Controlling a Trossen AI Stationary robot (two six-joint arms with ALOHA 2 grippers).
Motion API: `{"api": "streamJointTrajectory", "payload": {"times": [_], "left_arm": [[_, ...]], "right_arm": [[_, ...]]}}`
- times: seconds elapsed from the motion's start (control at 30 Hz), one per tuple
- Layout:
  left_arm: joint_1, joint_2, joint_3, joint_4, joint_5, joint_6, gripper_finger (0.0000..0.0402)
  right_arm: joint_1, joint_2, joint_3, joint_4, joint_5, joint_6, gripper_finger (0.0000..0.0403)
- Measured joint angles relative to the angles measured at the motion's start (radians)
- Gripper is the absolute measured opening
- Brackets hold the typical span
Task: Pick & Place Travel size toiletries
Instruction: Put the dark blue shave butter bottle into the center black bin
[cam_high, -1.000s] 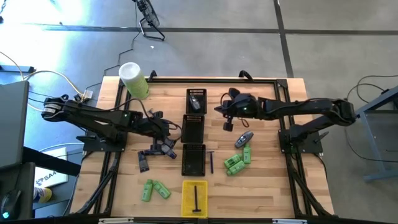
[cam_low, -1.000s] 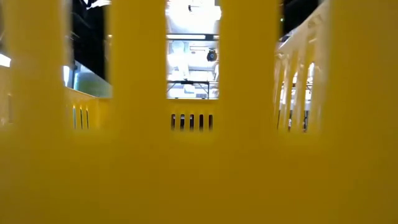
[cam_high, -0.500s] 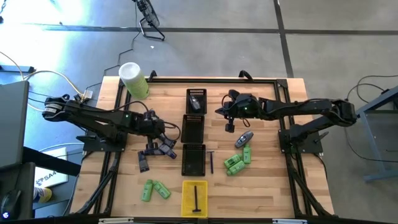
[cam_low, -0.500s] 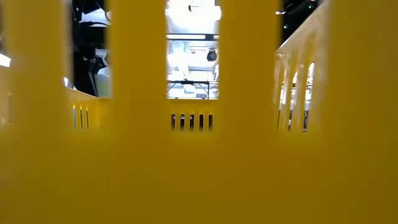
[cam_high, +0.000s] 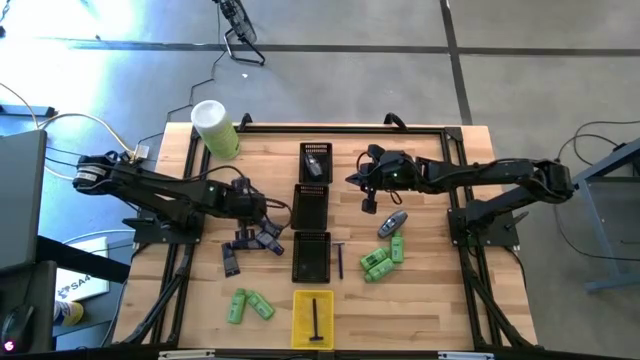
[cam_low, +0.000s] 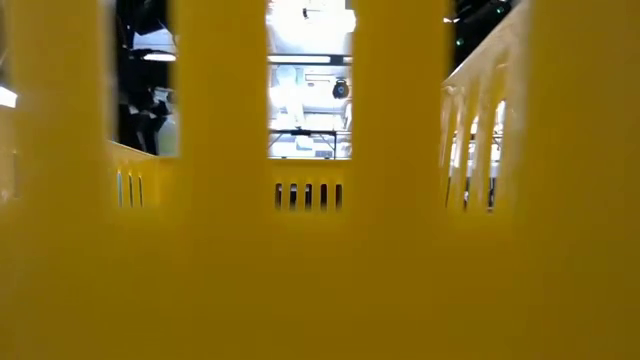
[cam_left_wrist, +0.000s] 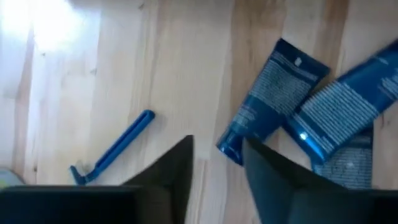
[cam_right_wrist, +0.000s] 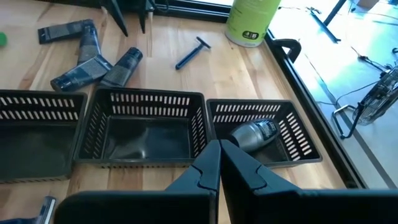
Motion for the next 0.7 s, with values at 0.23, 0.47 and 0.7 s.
{"api": "streamJointTrajectory", "payload": {"times": [0.23, 0.47, 0.7], "left_arm": [[0.000, 0.022, 0.000, 0.000, 0.004, -0.021, 0.0268], [0.000, 0.020, 0.000, 0.013, 0.006, 0.012, 0.0321], [0.000, 0.020, 0.000, 0.011, 0.007, 0.012, 0.0320]], "right_arm": [[0.000, 0.000, 0.000, -0.001, 0.000, 0.015, 0.0003], [0.000, 0.000, 0.000, -0.010, 0.003, 0.019, 0.0003], [0.000, 0.000, 0.000, -0.031, 0.006, 0.041, 0.0003]]}}
